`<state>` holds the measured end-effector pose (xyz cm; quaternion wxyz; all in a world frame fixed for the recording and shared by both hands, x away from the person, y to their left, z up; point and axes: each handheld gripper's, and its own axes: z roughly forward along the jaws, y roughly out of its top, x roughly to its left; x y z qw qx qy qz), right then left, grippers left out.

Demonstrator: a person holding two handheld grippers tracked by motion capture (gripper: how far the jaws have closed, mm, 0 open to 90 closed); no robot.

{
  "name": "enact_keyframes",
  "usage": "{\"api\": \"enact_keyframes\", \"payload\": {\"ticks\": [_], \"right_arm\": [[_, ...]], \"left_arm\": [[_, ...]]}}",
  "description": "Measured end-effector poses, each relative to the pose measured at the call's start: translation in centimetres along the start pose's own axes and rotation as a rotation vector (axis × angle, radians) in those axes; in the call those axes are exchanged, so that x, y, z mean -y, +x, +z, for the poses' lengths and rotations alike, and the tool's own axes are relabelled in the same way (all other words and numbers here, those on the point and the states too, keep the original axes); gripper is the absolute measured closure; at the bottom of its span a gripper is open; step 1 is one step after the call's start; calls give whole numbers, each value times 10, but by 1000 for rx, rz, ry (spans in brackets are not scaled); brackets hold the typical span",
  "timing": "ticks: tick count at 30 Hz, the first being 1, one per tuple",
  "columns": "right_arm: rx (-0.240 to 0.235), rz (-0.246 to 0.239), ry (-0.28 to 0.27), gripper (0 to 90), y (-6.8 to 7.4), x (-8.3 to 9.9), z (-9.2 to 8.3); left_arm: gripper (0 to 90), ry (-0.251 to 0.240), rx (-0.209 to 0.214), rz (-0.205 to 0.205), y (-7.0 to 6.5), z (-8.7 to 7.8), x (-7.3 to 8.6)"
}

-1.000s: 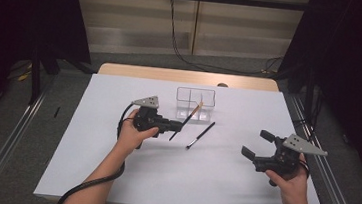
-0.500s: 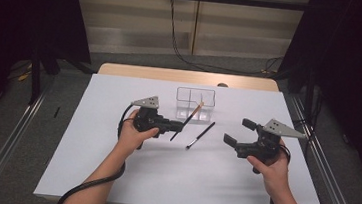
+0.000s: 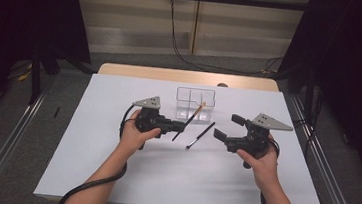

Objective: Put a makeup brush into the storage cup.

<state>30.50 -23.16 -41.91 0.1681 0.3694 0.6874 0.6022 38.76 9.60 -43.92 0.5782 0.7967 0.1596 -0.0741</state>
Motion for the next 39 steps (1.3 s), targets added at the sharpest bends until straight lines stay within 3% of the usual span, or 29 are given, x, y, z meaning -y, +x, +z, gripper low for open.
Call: {"api": "enact_keyframes", "payload": {"ticks": [14, 22, 27, 29, 34, 39], "right_arm": [[-42, -4, 17, 137, 7, -4, 18], [-65, -2, -10, 200, 8, -9, 28], [-82, -6, -8, 277, 10, -9, 34], [-92, -2, -10, 355, 10, -8, 35], [-110, -6, -13, 454, 10, -8, 39], [-125, -16, -23, 509, 15, -10, 44]], "left_arm": [[844, -13, 14, 4, -3, 2, -2], [844, -26, 21, 9, -5, 3, -3], [844, -22, 20, 11, -5, 4, -2], [843, -23, 20, 11, -5, 4, -2], [843, -24, 24, 14, -6, 5, -2], [843, -25, 28, 19, -7, 7, -3]]}}
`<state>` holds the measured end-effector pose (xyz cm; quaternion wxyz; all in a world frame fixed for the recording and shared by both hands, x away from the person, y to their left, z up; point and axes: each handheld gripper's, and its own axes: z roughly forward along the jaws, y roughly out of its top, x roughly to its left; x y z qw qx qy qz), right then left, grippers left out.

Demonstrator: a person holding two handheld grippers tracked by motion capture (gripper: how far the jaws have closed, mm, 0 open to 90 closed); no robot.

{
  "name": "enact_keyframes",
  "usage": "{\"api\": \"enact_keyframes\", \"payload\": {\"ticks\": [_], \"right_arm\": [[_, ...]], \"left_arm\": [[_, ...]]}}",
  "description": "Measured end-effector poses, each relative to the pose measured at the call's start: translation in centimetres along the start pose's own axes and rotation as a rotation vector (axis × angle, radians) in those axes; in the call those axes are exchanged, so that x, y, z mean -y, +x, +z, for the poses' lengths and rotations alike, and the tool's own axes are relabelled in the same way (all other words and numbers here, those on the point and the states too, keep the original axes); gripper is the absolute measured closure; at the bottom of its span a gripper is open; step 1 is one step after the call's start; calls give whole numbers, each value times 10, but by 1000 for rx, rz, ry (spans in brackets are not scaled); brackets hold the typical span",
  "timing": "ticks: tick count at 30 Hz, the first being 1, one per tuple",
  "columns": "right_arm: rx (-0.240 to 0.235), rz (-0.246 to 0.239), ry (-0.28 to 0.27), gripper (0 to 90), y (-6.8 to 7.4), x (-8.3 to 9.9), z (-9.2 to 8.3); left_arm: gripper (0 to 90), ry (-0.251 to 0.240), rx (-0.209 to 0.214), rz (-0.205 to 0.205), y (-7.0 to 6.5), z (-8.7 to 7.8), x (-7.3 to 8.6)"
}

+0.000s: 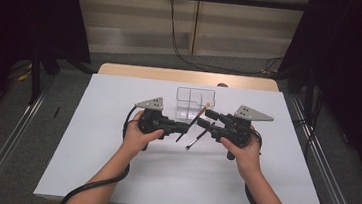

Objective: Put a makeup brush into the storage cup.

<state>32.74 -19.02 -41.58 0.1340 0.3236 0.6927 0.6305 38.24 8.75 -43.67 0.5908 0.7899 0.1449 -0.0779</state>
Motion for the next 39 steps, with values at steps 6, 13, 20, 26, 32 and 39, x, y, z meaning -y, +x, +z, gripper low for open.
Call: {"api": "enact_keyframes", "payload": {"ticks": [6, 13, 20, 26, 32, 39], "right_arm": [[-21, 40, 13, 605, 2, -1, 5], [-42, 94, -14, 792, 3, 1, 10], [-70, 95, -40, 844, 7, -4, 10], [-66, 72, -56, 843, 5, -9, 7], [-62, 65, -51, 844, 4, -10, 4], [-64, 53, -43, 844, 2, -12, 3]], "left_arm": [[843, 6, 5, 2, -1, 2, 0], [842, 1, 14, 21, -2, 3, 0], [733, -32, 41, 42, -1, 5, 2], [606, -77, 59, 30, -1, 3, 0], [495, -107, 54, 30, -2, -1, -1], [329, -126, 36, 40, -3, -4, -3]]}}
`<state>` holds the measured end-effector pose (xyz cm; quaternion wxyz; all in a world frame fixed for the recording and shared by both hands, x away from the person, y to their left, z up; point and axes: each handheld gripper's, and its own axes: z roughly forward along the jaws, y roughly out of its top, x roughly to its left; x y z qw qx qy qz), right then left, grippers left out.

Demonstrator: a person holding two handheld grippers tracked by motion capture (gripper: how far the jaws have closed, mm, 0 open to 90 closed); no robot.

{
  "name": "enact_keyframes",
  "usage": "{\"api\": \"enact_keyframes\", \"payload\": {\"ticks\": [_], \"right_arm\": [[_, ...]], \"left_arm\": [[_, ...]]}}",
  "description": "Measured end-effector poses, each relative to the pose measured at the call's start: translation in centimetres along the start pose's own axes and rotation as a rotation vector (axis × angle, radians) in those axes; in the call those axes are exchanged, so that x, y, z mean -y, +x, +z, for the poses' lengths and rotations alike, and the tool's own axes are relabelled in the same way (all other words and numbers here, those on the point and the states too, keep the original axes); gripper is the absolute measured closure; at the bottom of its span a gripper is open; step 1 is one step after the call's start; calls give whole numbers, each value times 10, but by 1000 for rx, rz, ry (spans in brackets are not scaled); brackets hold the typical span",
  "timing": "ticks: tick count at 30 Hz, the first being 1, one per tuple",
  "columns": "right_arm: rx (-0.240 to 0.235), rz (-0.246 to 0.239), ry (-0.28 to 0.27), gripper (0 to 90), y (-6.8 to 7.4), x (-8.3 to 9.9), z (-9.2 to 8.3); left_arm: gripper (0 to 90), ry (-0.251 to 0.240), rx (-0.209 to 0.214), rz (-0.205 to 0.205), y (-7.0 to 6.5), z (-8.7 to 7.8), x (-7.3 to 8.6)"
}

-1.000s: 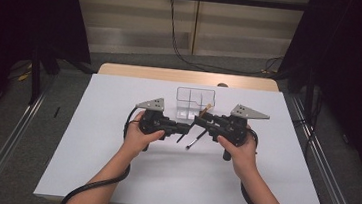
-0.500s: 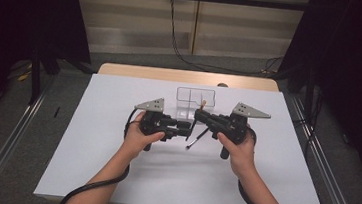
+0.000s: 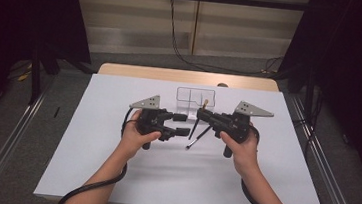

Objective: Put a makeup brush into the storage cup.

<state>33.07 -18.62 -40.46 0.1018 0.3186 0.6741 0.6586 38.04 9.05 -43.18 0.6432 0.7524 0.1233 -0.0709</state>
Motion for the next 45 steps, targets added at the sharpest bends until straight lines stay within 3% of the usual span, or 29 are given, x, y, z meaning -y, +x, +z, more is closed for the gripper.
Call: {"api": "enact_keyframes", "payload": {"ticks": [12, 15, 21, 24, 30, 45], "right_arm": [[-7, -23, 16, 843, 1, -3, 1], [-10, -32, 23, 843, 0, -4, 2], [-8, -36, 28, 843, -1, -6, 3], [-7, -36, 29, 843, -3, -8, 3], [1, -45, 35, 843, -6, -12, 3], [5, -48, 37, 843, -10, -14, 2]], "left_arm": [[84, -2, -48, 24, 0, -4, 0], [59, 0, -58, 11, 0, -6, 1], [26, 5, -83, 28, -1, -13, 1], [1, 0, -65, 29, -1, -17, 2], [0, -7, -72, 27, -2, -27, 2], [1, 1, -103, 65, -6, -43, 3]]}}
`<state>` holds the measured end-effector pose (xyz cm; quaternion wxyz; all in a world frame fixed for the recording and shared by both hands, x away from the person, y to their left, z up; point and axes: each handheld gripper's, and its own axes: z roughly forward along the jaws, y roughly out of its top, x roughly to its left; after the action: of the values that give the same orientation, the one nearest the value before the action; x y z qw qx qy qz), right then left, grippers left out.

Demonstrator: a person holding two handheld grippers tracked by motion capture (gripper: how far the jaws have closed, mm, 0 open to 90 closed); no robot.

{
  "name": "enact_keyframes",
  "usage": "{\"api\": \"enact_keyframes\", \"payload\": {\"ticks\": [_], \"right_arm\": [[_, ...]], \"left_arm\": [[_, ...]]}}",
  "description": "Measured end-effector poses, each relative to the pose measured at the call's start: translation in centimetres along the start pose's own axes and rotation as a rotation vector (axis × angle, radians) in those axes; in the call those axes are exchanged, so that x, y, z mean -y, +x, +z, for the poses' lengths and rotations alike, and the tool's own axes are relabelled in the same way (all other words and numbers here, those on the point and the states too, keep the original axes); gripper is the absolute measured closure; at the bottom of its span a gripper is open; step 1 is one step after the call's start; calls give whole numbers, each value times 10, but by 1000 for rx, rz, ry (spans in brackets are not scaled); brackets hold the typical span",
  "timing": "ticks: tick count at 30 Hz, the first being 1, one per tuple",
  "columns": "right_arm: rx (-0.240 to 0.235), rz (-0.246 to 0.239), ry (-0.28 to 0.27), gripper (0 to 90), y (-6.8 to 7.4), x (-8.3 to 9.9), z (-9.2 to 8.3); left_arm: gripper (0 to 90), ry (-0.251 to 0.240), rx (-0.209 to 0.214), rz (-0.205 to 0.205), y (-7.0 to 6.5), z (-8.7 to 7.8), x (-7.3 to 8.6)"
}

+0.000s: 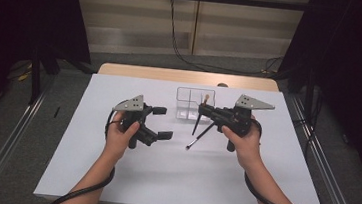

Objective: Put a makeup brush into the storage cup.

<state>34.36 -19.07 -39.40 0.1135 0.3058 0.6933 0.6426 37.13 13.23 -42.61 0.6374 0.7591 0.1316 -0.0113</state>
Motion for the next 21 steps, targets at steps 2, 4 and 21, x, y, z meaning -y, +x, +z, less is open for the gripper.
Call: {"api": "enact_keyframes", "payload": {"ticks": [2, 4, 21], "right_arm": [[4, 4, 0, 843, -1, 0, -1], [7, 4, -1, 843, -3, -1, -1], [26, -3, -4, 842, -11, -7, -1]], "left_arm": [[1, -2, -8, 1, 0, -4, 0], [3, -4, -8, 0, 0, -7, 0], [3, 21, -59, 26, -5, -34, 7]]}}
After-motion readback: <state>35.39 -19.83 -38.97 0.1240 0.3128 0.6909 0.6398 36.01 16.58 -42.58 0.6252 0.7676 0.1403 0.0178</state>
